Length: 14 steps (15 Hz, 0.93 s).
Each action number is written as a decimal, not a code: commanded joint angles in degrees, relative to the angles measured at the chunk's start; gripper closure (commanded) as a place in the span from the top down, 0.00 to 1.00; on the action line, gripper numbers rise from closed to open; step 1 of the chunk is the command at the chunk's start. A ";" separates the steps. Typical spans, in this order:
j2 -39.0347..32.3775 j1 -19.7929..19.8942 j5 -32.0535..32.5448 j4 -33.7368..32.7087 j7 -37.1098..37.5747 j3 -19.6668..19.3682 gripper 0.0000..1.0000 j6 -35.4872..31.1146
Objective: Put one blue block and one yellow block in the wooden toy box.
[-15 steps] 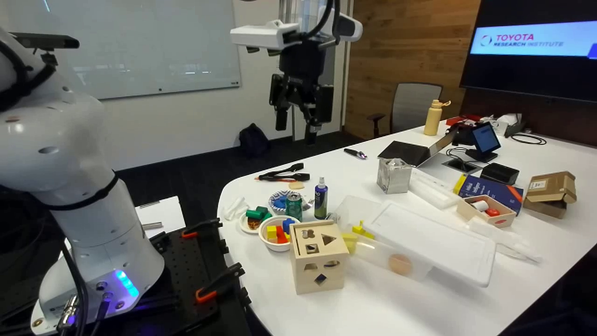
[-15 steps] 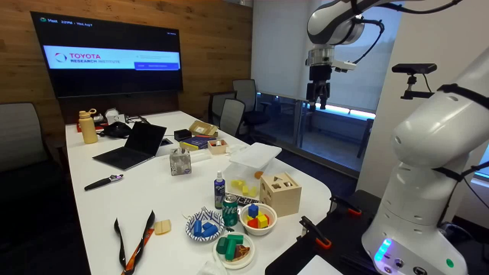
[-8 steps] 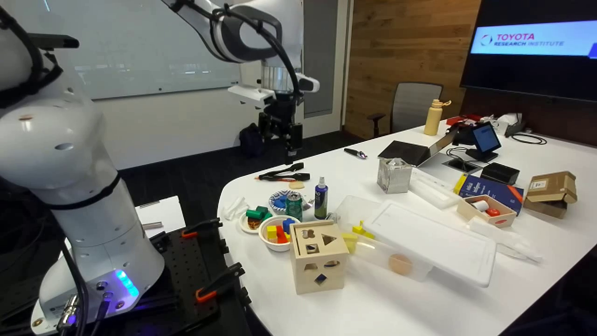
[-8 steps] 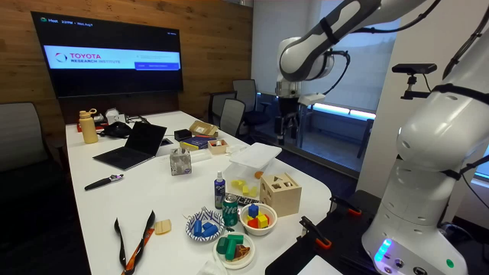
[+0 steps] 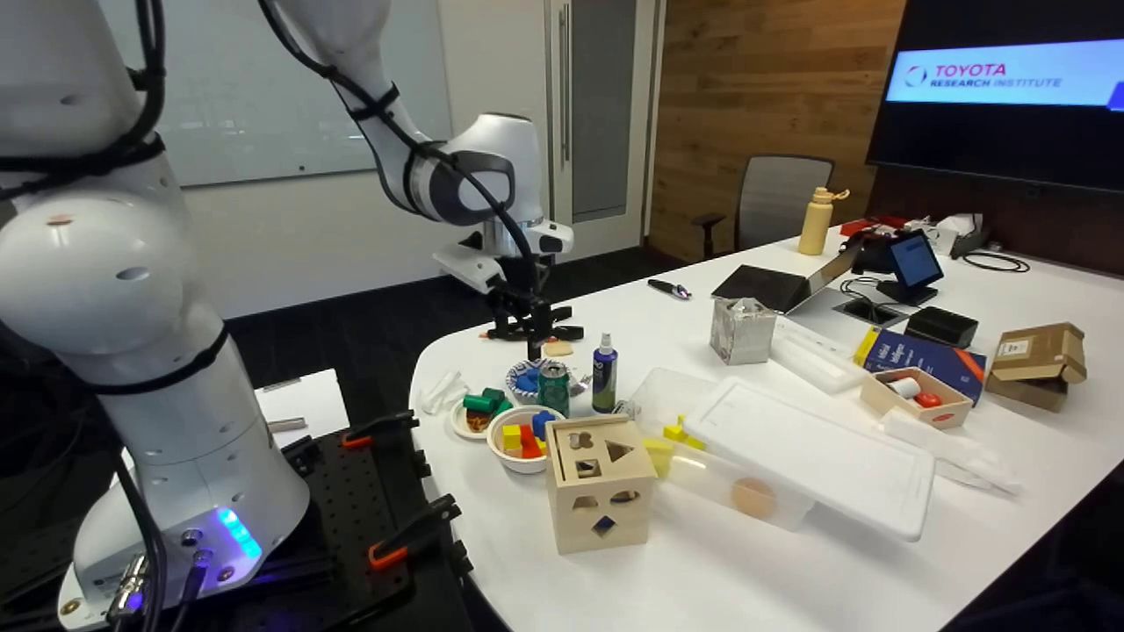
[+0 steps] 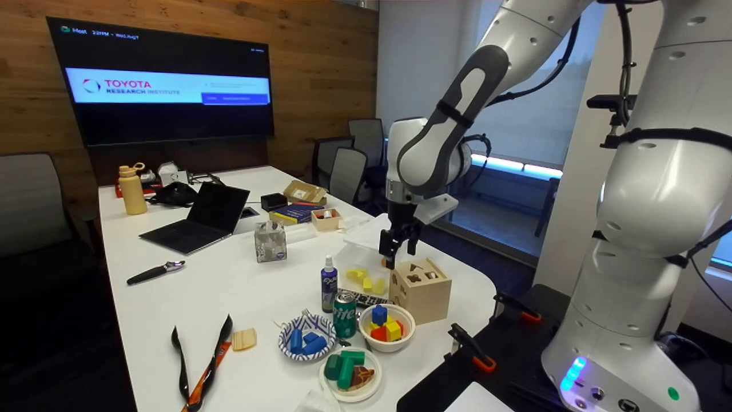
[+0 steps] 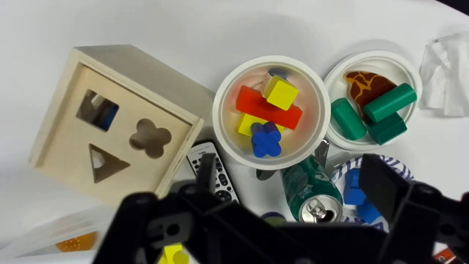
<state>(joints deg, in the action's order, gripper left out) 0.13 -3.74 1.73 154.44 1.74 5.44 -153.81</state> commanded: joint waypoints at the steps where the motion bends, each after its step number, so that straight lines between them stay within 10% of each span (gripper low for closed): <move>1: -8.46 -0.43 -0.07 -2.32 0.97 -0.34 1.00 -5.95; 14: -30.05 -3.91 0.23 -12.74 1.05 -2.49 1.00 -13.42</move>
<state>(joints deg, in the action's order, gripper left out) -27.19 -5.76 1.12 143.76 1.65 4.45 -165.30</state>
